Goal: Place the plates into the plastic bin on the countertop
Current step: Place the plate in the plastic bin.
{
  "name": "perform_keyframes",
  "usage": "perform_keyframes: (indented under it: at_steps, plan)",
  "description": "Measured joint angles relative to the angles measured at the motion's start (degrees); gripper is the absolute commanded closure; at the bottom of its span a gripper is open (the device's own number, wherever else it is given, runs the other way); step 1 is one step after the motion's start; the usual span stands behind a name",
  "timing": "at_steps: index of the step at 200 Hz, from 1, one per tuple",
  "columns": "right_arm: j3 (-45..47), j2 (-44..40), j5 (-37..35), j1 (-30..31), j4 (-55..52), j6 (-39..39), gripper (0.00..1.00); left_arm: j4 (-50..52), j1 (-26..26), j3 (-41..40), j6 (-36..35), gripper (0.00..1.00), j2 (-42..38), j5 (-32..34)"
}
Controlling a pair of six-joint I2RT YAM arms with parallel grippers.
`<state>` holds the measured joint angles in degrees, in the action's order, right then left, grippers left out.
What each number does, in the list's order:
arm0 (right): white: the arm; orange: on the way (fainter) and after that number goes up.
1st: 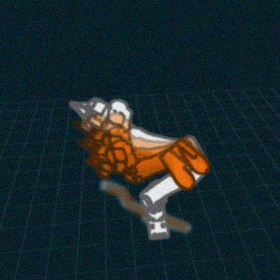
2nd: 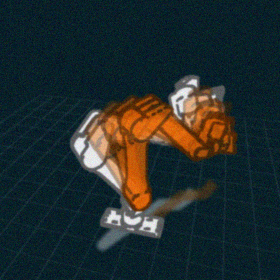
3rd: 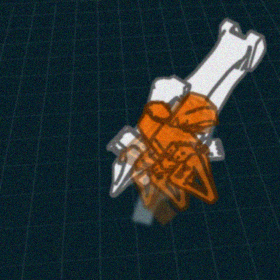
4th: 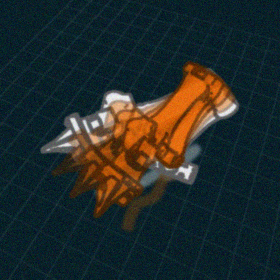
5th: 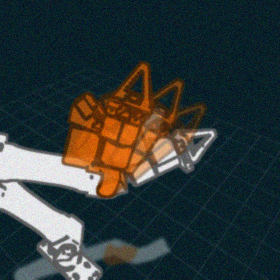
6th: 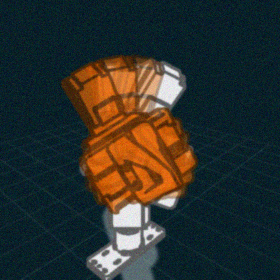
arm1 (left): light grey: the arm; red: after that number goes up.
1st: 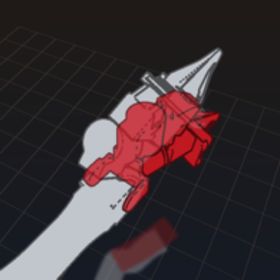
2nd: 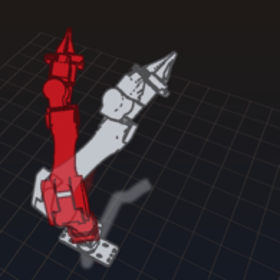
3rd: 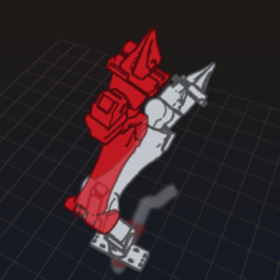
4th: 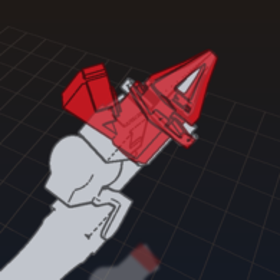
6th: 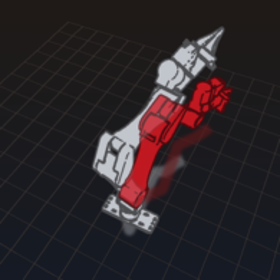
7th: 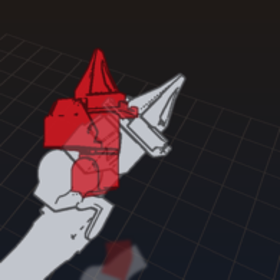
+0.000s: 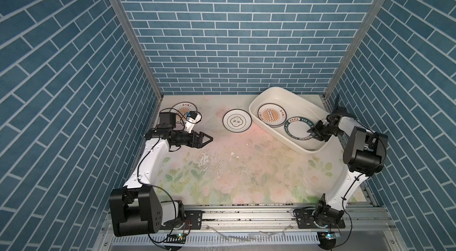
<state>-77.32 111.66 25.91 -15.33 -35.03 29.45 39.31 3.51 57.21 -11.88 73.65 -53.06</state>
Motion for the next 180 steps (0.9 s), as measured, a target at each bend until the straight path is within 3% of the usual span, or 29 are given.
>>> perform_keyframes:
  at_steps: [110,180]
  plan:
    - [-2.6,0.1,-8.4,-0.3,-6.6,-1.3,0.59,0.5,0.0,0.0,-0.7,0.09,0.0,-0.2]
    - [-4.1,-7.2,-11.0,0.1,-7.0,-1.3,0.6,-1.1,0.0,3.0,7.6,0.06,3.7,8.3]
